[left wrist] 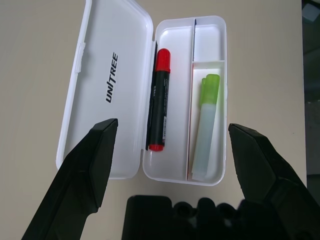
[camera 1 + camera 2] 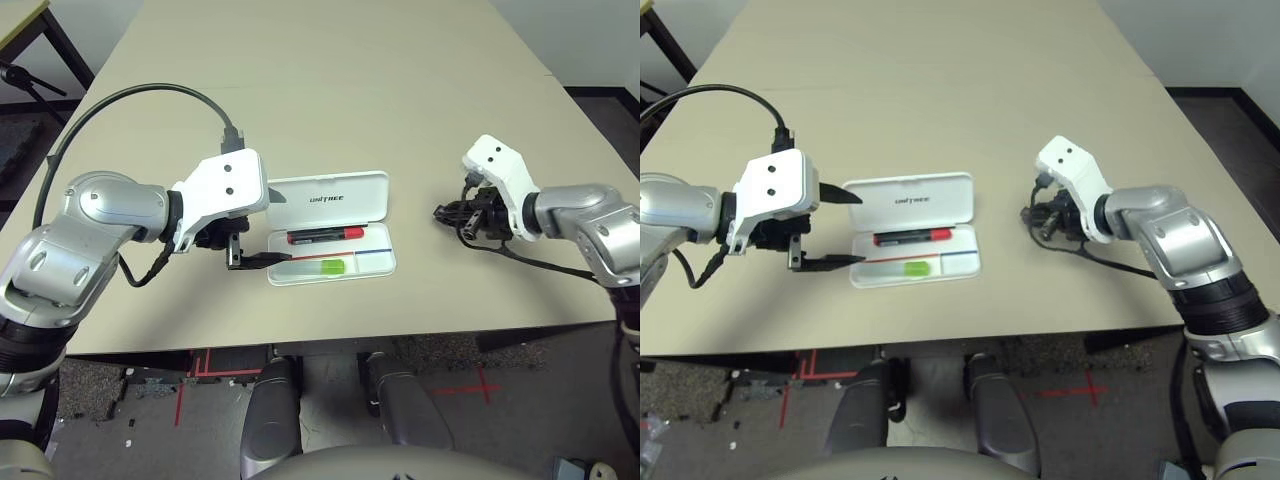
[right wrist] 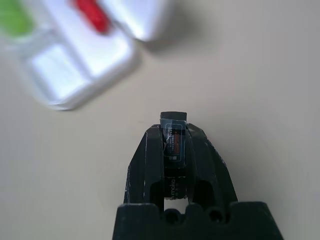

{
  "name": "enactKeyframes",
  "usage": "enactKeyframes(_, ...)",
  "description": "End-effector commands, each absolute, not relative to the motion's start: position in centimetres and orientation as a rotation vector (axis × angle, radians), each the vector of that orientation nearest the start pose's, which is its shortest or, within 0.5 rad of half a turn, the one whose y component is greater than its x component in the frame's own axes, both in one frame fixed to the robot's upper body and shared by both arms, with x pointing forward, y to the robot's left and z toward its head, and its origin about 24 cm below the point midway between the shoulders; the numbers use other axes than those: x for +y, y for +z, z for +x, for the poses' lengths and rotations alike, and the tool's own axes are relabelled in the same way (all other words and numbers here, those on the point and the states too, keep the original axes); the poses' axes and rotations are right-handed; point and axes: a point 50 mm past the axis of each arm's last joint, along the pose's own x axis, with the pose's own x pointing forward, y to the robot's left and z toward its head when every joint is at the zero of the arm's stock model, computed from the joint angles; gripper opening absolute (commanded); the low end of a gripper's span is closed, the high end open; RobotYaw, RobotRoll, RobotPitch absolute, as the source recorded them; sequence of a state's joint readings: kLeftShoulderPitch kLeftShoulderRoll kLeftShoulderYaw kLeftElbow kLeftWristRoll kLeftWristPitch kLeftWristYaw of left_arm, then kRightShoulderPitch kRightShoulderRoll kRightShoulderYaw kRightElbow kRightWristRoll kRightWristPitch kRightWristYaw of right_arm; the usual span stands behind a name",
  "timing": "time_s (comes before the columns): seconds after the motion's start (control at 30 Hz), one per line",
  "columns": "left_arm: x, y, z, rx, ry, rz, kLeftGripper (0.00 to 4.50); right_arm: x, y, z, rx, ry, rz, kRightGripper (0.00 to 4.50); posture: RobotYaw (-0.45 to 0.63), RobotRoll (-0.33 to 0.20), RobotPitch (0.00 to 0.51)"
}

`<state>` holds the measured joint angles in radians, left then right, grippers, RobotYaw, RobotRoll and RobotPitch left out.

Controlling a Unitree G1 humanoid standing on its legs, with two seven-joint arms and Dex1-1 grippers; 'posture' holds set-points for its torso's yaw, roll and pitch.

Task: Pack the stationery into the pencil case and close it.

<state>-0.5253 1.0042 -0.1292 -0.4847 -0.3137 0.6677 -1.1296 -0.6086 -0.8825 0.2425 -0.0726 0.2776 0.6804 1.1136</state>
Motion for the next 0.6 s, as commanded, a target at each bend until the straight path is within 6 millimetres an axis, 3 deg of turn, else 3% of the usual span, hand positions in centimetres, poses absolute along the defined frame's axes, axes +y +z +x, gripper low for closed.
enactKeyframes(0.03,17.9,21.7,25.0,0.276,-1.165,0.831,4.50,-18.6,18.6,28.9,0.424,1.281,-0.594,0.31,-0.06,0.000,0.173)
enactKeyframes(0.33,17.8,21.6,25.2,0.275,-1.167,0.829,4.50,-15.7,18.5,29.0,0.388,1.492,-0.694,0.31,-0.06,0.000,0.172)
enactKeyframes(0.6,17.8,21.5,25.0,0.278,-1.165,0.827,4.50,-14.0,17.6,29.2,0.384,1.564,-0.721,0.31,-0.04,0.000,0.174)
